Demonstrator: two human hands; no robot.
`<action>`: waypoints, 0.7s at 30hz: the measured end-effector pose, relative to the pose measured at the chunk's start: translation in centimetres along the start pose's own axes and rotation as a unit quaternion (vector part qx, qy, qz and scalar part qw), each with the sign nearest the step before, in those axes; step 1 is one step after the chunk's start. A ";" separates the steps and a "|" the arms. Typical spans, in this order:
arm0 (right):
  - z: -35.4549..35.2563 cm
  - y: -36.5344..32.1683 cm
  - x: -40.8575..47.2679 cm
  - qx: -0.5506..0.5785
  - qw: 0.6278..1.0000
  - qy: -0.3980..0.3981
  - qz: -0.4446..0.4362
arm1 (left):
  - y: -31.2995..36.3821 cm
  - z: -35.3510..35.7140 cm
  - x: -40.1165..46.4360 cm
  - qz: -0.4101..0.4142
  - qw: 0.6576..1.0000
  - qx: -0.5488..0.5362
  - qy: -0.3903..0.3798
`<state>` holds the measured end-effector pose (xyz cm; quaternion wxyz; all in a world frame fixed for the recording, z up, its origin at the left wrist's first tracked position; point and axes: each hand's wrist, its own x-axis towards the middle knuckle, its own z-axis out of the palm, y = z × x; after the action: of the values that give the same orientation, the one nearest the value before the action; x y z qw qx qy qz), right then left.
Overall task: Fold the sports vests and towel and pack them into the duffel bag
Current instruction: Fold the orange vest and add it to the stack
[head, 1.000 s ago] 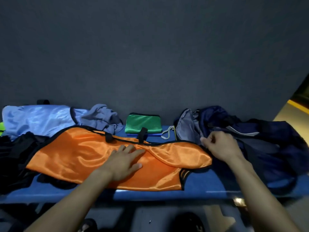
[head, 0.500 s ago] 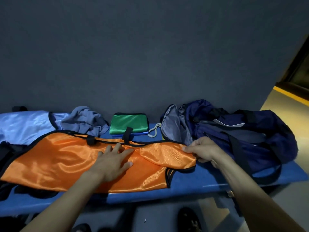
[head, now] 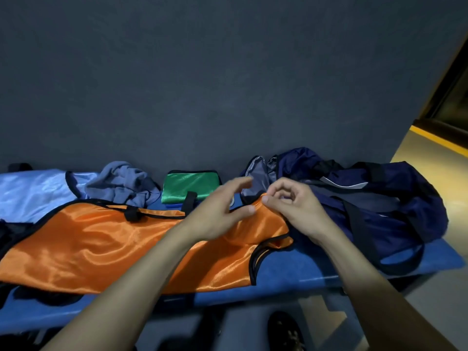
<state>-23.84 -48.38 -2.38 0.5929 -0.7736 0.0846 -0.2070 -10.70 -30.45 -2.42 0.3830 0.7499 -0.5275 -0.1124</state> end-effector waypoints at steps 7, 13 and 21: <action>-1.9 0.6 0.2 -0.104 0.989 0.048 0.098 | -1.2 0.2 0.8 0.029 0.993 -0.102 -0.057; -2.7 2.9 0.1 -0.411 0.877 -0.049 0.243 | -1.4 -0.6 -0.2 0.005 0.981 -0.082 -0.177; -1.6 1.8 -0.5 -0.334 0.915 -0.129 0.189 | -0.9 -0.6 -0.6 0.000 0.980 -0.074 -0.184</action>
<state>-24.72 -50.14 -3.88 0.3341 -0.9160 0.2161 0.0503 -9.95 -29.55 -2.78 0.3340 0.6860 -0.5793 -0.2869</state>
